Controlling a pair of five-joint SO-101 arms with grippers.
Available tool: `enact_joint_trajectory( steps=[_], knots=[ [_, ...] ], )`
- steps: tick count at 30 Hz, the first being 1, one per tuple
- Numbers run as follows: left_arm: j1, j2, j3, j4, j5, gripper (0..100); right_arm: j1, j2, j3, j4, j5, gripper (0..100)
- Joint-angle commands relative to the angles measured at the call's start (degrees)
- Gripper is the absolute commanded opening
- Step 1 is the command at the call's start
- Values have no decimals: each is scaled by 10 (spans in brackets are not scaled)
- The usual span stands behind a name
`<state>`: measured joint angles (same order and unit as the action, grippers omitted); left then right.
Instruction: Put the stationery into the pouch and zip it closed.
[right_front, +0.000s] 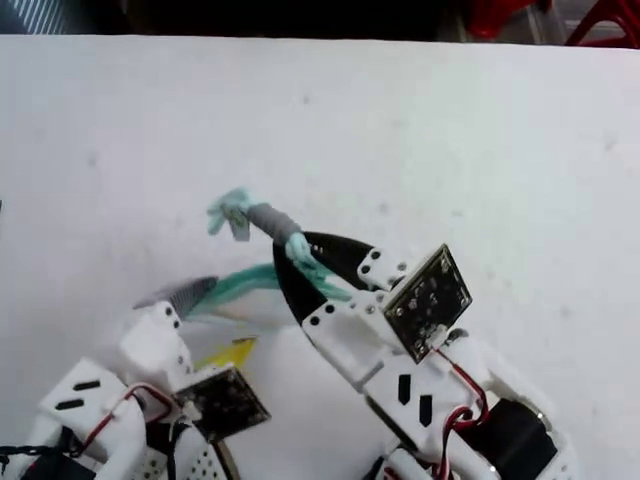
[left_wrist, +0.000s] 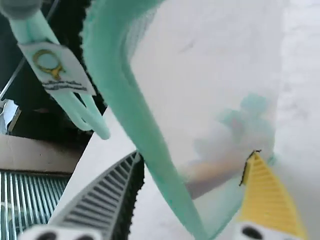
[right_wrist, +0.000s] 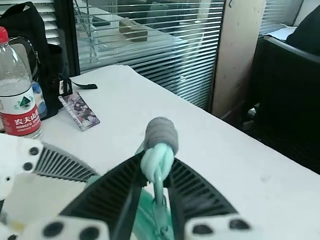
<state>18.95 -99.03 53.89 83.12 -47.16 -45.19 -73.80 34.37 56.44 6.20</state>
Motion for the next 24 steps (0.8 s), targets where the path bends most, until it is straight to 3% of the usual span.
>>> enact_joint_trajectory(
  steps=[1,5,9,14,20,24],
  knots=[
    [54,4,-53,72,-18,321,31,-1,-28,-3,3,17],
    [101,4,-113,105,-15,320,36,-1,-27,0,3,17],
    [99,4,-143,98,13,320,36,-2,-27,7,3,17],
    [43,4,-120,54,80,320,36,-7,-27,13,2,17],
    [52,6,-84,22,215,321,13,-1,-27,10,-14,17],
    [74,5,-25,-22,222,321,0,-2,-14,-9,-14,17]
  ],
)
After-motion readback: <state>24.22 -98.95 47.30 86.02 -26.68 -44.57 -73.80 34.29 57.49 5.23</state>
